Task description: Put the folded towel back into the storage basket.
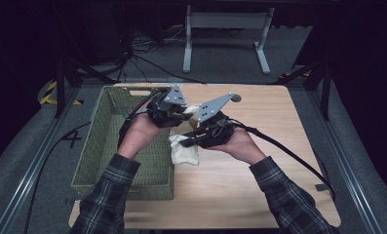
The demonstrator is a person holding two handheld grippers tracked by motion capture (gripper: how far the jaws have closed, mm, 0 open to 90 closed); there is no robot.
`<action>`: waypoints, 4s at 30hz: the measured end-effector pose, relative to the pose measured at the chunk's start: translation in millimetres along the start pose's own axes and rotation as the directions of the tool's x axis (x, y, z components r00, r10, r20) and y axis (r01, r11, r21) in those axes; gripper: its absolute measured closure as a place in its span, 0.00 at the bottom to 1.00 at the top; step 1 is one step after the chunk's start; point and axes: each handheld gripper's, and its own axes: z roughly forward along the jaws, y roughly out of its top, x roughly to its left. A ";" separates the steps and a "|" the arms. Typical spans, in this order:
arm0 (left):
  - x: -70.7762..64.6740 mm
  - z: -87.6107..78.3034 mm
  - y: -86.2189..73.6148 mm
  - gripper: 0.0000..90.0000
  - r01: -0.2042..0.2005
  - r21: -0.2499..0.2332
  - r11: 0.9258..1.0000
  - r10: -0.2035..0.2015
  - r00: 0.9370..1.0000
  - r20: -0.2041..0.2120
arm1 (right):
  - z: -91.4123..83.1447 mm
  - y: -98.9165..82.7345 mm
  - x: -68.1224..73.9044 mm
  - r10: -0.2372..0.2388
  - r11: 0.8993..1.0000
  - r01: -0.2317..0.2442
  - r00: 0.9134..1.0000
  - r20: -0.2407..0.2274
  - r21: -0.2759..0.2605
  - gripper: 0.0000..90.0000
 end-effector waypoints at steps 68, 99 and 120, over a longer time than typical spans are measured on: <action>52.1 9.7 -79.8 0.84 0.262 0.037 0.964 -0.261 0.965 -0.010 | 37.8 -29.2 -9.5 0.022 1.000 -0.022 0.998 0.066 0.002 0.49; 6.6 37.9 -42.0 0.33 0.313 0.004 0.950 -0.313 0.950 0.007 | -53.0 -113.0 -23.7 0.088 0.996 -0.091 0.982 0.168 0.014 0.43; -83.7 77.9 -7.9 0.29 0.245 0.076 0.967 -0.249 0.968 0.043 | -75.5 -176.9 -19.0 0.165 0.984 -0.175 0.965 0.204 0.029 0.41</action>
